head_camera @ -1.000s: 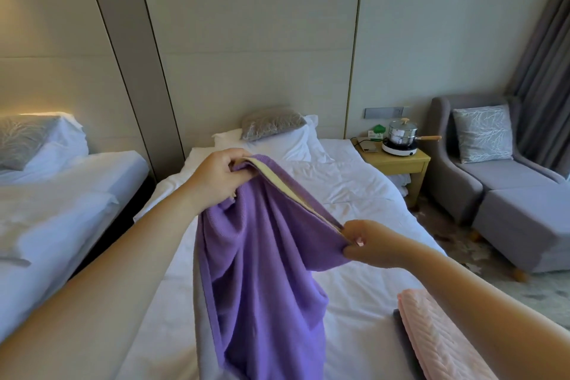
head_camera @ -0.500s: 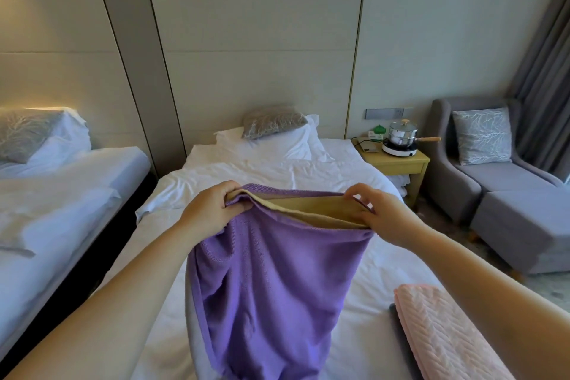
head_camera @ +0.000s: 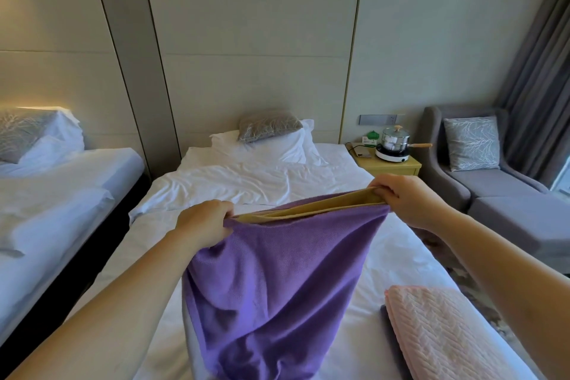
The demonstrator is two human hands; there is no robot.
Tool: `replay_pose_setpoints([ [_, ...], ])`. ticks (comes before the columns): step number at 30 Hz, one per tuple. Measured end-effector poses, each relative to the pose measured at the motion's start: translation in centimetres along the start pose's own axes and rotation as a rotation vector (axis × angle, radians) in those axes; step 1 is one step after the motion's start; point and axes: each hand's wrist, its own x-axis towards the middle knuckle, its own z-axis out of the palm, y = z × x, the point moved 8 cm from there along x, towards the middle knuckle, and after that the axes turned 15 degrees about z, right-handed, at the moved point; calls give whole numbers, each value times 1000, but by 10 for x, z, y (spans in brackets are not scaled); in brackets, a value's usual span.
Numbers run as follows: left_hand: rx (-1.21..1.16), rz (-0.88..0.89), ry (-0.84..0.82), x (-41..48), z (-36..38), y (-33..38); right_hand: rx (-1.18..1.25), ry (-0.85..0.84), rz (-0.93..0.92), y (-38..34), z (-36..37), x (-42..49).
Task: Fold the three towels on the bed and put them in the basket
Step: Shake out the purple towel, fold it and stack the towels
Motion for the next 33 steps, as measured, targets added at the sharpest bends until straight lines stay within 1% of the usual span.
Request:
replay_pose_setpoints([
  [4, 58, 3, 3, -4, 0, 0, 56, 8, 39, 2, 1, -3],
  [8, 19, -35, 28, -11, -3, -9, 81, -39, 70, 8, 1, -4],
  [12, -104, -86, 55, -10, -13, -21, -114, -122, 74, 6, 11, 0],
  [14, -159, -111, 5, -13, -8, -26, -160, -178, 59, 1, 24, 1],
  [18, -231, -107, -130, -34, 26, -29, -154, -247, 28, 0, 64, -1],
  [20, -245, -103, -230, -50, 49, -31, -17, -296, 64, 5, 89, -1],
  [22, -232, -113, -338, -65, 74, -35, 87, -408, 109, 8, 120, -1],
  [25, -218, -141, -479, -84, 119, -41, -6, -580, 124, 11, 175, -3],
  [29, -340, -261, -591, -108, 204, -50, -110, -847, 166, 29, 272, -16],
  [31, -403, -344, -614, -120, 255, -54, -165, -912, 184, 45, 327, -26],
  [33, -453, -453, -624, -134, 303, -60, -139, -924, 238, 58, 379, -32],
])
